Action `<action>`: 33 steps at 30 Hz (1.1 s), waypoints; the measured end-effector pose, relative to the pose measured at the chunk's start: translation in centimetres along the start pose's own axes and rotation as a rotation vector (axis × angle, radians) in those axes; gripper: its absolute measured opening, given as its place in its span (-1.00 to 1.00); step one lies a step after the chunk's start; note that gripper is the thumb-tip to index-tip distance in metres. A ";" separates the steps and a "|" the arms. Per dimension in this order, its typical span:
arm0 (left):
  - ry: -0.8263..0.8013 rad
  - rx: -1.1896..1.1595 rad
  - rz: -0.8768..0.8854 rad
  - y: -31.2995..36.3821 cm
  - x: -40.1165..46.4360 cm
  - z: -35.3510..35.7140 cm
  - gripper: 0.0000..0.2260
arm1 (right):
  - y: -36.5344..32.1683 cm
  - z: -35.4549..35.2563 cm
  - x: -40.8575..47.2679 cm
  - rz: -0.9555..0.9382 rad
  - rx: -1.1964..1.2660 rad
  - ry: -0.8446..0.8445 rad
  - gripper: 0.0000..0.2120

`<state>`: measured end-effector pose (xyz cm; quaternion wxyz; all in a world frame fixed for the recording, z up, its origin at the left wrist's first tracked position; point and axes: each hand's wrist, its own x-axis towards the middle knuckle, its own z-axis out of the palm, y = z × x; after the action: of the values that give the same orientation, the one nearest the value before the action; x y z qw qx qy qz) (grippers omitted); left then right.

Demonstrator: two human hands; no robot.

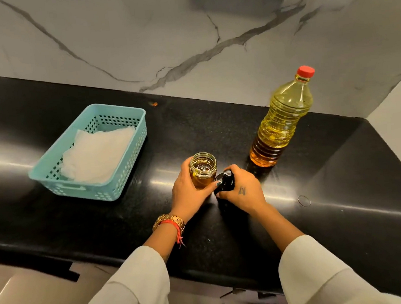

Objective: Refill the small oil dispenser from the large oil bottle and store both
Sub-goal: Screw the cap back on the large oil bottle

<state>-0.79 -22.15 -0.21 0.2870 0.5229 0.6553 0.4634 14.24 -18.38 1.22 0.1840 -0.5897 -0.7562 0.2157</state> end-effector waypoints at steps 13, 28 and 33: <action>-0.040 -0.077 -0.038 -0.3 0.1 -0.4 -0.36 | -6.2 -8.0 1.9 -0.323 0.218 -0.239 -0.39; -0.125 -0.062 -0.019 -0.8 0.5 -1.1 -0.36 | -8.8 -7.2 4.5 -0.395 -0.152 -0.415 -0.50; -0.141 -0.044 -0.002 -1.3 0.7 -1.0 -0.39 | -8.9 -6.0 3.6 -0.318 -0.348 -0.247 -0.39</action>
<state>-2.41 -21.83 -0.91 0.3445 0.5470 0.6237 0.4395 9.32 -16.10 11.20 0.0177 -0.4556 -0.8818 0.1211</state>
